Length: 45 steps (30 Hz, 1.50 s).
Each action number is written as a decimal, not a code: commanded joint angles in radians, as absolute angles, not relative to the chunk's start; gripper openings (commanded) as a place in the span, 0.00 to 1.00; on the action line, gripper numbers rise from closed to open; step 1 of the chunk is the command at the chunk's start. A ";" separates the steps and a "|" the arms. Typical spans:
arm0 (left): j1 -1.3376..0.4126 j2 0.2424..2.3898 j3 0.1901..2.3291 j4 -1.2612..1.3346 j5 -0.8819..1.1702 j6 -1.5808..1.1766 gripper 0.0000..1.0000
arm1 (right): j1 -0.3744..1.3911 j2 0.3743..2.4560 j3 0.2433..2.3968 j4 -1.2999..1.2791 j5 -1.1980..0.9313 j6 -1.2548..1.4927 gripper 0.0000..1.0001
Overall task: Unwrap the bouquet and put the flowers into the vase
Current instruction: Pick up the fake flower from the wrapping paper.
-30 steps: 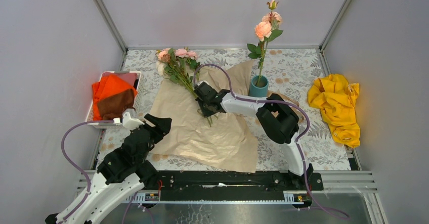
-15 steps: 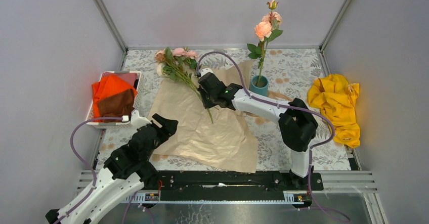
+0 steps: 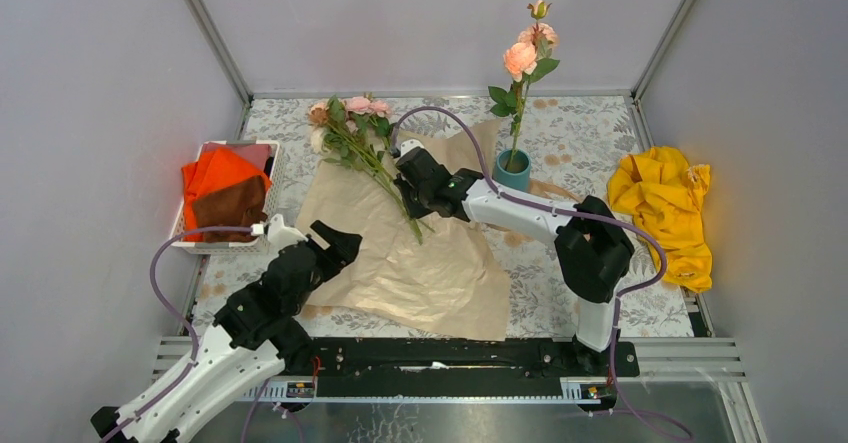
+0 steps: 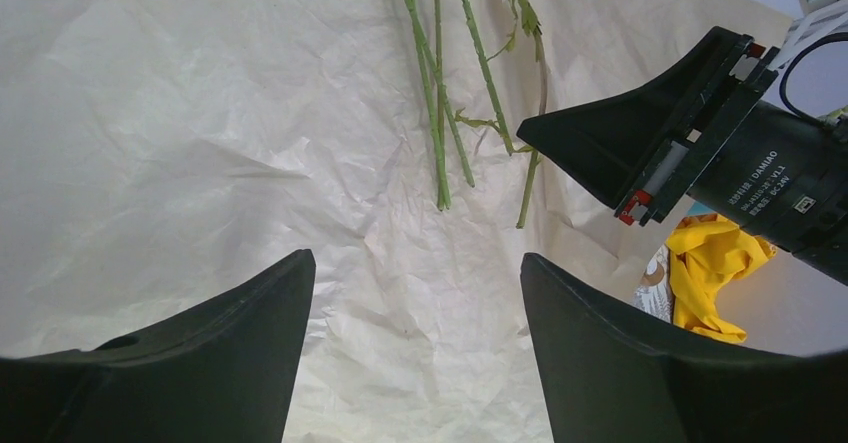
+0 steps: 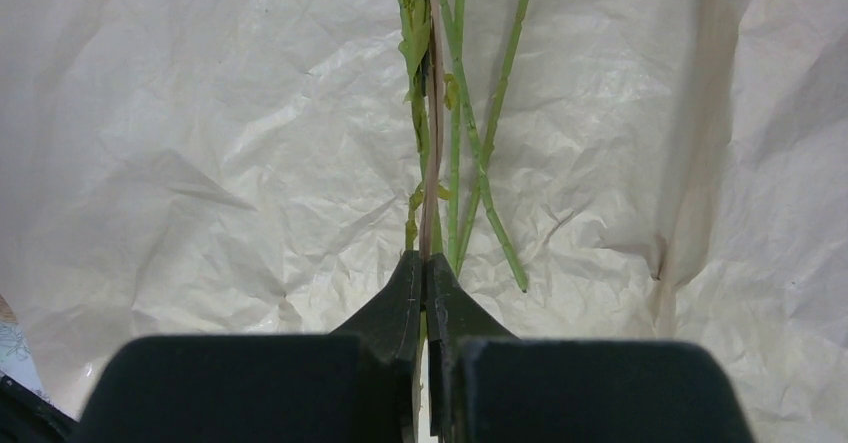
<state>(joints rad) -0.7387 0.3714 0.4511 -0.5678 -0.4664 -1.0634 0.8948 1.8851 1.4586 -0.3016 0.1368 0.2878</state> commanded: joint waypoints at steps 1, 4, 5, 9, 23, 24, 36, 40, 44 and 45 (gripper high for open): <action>-0.741 0.376 0.434 -0.454 -0.452 -1.073 0.84 | 0.889 1.818 1.447 -0.256 0.130 0.280 0.00; -0.739 0.408 0.439 -0.401 -0.449 -1.078 0.88 | 0.889 1.782 1.413 -0.248 0.103 0.289 0.00; -0.739 0.425 0.443 -0.375 -0.443 -1.076 0.89 | 0.890 1.764 1.395 -0.240 0.091 0.293 0.00; -0.736 0.550 0.474 -0.265 -0.391 -1.051 0.91 | 0.890 1.689 1.341 -0.215 0.078 0.299 0.00; -0.558 0.825 0.545 0.113 -0.131 -1.012 0.91 | 0.897 1.500 1.183 -0.145 0.003 0.332 0.00; -0.555 0.834 0.544 0.146 -0.114 -1.012 0.91 | 0.897 1.494 1.173 -0.138 -0.020 0.336 0.00; -0.531 1.013 0.515 0.359 0.020 -1.040 0.91 | 0.919 1.430 1.100 -0.094 -0.067 0.378 0.00; -0.526 1.060 0.496 0.421 0.043 -1.055 0.88 | 0.926 1.405 1.083 -0.088 -0.075 0.387 0.00; -0.520 1.098 0.522 0.430 0.056 -1.032 0.81 | 0.932 1.394 1.064 -0.080 -0.084 0.400 0.00; -0.520 1.108 0.531 0.430 0.063 -1.026 0.79 | 0.933 1.394 1.060 -0.080 -0.083 0.400 0.00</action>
